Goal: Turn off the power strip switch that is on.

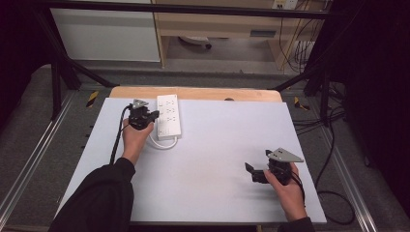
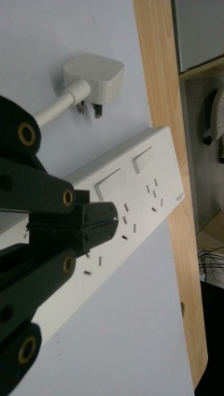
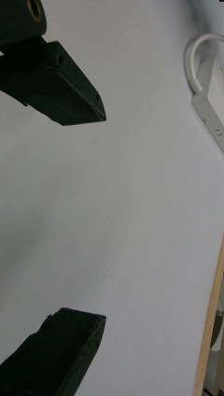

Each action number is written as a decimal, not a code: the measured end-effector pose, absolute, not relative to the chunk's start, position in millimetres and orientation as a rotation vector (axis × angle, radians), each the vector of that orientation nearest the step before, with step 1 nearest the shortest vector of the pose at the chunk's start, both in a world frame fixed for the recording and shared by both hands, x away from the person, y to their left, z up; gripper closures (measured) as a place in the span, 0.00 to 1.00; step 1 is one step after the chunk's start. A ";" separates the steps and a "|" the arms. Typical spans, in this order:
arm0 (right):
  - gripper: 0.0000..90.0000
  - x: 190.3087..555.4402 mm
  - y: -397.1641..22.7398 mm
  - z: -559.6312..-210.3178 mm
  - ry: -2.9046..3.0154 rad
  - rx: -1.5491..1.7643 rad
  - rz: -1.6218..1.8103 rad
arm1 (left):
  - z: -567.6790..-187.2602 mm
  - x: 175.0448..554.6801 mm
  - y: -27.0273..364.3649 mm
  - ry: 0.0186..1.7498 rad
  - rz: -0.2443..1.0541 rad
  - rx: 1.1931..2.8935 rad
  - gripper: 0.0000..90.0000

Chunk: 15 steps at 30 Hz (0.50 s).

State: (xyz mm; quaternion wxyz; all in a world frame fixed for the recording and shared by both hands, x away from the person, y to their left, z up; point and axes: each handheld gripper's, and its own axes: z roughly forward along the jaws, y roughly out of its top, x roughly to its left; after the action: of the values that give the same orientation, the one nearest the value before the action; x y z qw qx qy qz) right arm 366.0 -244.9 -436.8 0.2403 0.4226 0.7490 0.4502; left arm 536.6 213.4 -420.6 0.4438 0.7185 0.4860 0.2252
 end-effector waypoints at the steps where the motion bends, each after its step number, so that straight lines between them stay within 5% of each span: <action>1: 0.05 365.9 -245.0 -436.8 2.049 1.158 1.235 | -420.4 537.2 212.6 1.204 0.558 1.789 1.00; 15: 0.05 366.0 -244.8 -437.0 2.049 1.156 1.233 | -421.0 543.6 206.9 1.210 0.567 1.800 1.00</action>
State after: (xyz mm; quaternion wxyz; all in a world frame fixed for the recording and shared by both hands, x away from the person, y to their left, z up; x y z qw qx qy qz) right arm 366.0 -244.8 -437.0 0.2404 0.4223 0.7488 0.4508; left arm 543.6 206.9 -421.0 0.4347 0.7231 0.4860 0.2278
